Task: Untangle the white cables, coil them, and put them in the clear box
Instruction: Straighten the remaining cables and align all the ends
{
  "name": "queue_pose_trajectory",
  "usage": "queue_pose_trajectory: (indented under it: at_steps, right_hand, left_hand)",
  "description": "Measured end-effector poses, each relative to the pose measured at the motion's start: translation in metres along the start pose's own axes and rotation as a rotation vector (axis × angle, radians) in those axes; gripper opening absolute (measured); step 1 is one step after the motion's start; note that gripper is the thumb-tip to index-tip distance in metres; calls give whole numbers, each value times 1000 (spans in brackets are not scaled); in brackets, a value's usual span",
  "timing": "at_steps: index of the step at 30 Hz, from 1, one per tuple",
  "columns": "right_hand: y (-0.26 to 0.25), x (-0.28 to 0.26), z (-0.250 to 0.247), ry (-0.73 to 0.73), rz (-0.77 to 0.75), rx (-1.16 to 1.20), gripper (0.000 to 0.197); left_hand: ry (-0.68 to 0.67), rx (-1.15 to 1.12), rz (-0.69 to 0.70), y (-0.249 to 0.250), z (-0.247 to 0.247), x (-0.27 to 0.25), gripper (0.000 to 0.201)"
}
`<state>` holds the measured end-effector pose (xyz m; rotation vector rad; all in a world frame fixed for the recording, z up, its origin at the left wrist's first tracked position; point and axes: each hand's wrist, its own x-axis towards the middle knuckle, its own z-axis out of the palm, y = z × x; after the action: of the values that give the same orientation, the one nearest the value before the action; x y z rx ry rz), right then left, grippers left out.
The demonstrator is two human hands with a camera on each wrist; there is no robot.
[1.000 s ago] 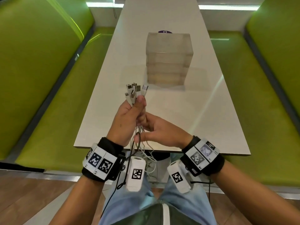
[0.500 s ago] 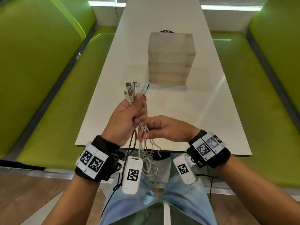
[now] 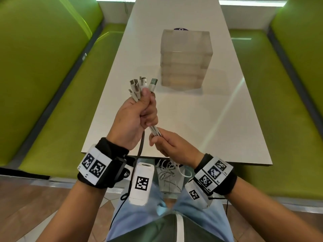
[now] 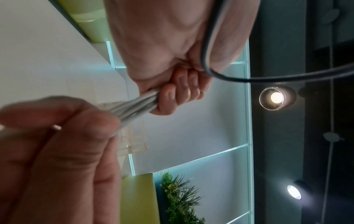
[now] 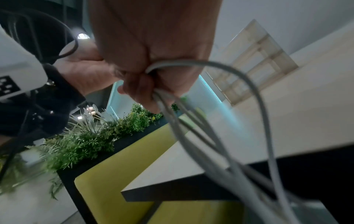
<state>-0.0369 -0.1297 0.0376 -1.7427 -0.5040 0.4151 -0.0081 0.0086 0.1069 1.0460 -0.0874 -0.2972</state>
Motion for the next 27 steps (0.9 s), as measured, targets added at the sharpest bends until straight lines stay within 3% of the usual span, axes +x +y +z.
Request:
queue_pose_trajectory:
  at_steps: [5,9,13,16,19,22,26,27]
  right_hand:
    - [3,-2,13,113,-38,237,41]
    - [18,-6,19,83,0,181,53]
    - [27,-14,26,166,3,168,60]
    - [29,-15,22,110,44,209,57]
    - [25,-13,8,-31,88,96,58]
    - [14,-10,-10,-40,62,60,63]
    - [-4,-5,-18,60,-52,200,28]
    - [-7,-5,-15,84,-54,219,27]
  left_hand:
    - [1,8,-3,3,3,7,28]
    - [-19,15,33,13,5,11,32]
    - [-71,63,14,12,12,10,30]
    - [-120,116,-1,7,16,7,30]
    - [-144,130,-27,7,15,6,30]
    - [-146,192,-62,-1,16,6,30]
    - [-149,199,-109,-14,20,5,29]
    - [-147,203,-102,-15,19,6,30]
